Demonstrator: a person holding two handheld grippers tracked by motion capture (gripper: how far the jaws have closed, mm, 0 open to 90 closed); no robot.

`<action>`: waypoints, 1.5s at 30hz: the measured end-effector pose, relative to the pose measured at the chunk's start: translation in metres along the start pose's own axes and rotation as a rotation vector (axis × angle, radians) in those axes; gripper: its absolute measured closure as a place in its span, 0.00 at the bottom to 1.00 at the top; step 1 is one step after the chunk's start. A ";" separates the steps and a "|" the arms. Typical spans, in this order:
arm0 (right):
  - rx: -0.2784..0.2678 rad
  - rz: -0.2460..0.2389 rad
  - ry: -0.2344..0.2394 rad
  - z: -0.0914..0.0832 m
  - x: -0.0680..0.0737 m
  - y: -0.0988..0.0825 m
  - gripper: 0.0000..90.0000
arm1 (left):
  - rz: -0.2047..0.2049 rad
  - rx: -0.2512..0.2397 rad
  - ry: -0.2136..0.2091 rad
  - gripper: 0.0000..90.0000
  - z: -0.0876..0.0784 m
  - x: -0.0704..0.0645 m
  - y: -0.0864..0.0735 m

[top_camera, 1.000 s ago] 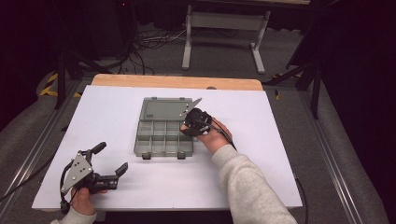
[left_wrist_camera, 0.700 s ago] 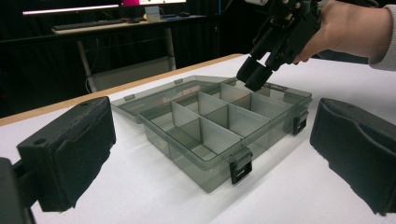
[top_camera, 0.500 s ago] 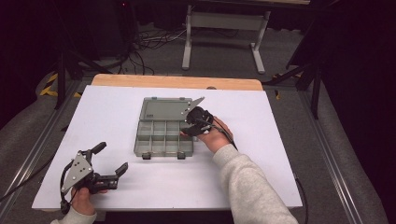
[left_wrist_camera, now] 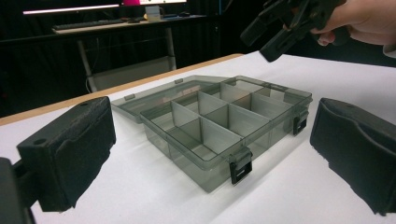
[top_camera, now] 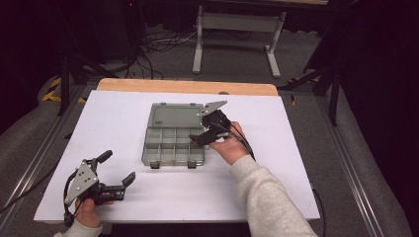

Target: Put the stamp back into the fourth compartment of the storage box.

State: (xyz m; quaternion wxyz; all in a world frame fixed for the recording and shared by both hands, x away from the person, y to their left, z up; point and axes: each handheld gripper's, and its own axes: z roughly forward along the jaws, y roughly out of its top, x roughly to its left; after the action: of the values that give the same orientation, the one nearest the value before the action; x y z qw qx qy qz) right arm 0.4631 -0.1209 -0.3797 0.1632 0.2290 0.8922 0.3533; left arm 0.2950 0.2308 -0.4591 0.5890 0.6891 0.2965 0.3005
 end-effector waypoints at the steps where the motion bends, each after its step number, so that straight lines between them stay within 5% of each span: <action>1: -0.013 -0.003 0.003 -0.003 0.002 0.001 0.13 | -0.001 -0.001 -0.001 0.01 0.000 0.000 0.000; 24: -0.160 -0.039 0.002 -0.059 0.034 -0.016 0.02 | -0.002 0.000 -0.003 0.01 0.002 -0.001 0.000; 45: -0.363 0.027 -0.005 -0.098 0.045 -0.090 0.01 | 0.001 0.005 -0.003 0.01 0.002 -0.003 0.001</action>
State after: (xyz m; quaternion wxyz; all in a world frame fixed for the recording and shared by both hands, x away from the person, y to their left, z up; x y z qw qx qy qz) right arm 0.3543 -0.2091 -0.3807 0.1993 0.2086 0.8103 0.5102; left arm 0.2949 0.2274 -0.4591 0.5877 0.6911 0.2961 0.2988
